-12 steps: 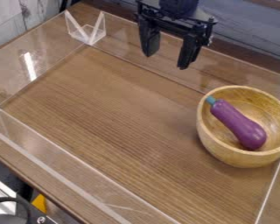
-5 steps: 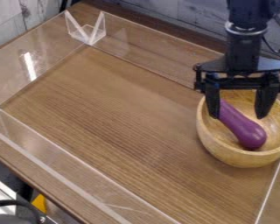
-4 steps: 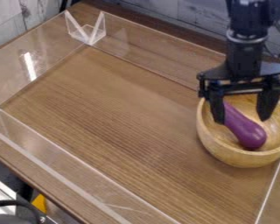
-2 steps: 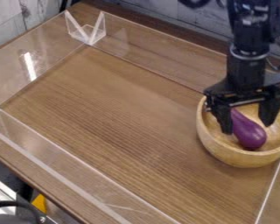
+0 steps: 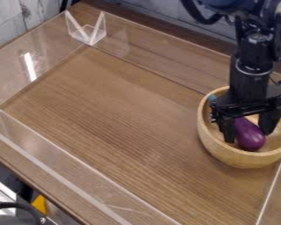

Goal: Remove the purple eggplant from inside the brown bowl and put it on the table

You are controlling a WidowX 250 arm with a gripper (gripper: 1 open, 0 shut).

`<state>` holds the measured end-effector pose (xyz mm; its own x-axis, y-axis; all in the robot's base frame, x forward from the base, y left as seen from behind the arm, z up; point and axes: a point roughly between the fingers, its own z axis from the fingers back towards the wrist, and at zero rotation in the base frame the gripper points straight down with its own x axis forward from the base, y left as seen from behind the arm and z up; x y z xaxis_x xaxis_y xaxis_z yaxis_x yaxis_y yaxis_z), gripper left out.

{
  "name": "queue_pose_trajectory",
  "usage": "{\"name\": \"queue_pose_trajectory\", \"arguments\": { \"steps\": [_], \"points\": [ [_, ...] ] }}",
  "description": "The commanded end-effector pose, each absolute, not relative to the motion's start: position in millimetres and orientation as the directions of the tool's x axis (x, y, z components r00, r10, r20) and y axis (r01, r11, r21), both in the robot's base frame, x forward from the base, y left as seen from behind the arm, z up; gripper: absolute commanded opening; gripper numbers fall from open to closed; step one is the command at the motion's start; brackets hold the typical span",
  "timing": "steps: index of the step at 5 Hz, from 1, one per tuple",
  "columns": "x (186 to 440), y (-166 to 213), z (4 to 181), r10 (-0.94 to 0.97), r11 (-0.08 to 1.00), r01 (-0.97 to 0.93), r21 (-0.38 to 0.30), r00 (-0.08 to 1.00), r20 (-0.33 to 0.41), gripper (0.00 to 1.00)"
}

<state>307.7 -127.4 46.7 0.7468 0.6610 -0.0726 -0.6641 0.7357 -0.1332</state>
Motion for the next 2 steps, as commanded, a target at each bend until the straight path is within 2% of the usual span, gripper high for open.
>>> {"name": "queue_pose_trajectory", "arguments": {
  "steps": [1, 2],
  "points": [
    [321.5, -133.5, 58.5, 0.67, 0.726, -0.665, -0.174, 0.741, -0.037, 1.0],
    [324.0, -133.6, 57.2, 0.682, 0.715, -0.681, -0.16, 0.729, -0.056, 1.0]
  ]
}}
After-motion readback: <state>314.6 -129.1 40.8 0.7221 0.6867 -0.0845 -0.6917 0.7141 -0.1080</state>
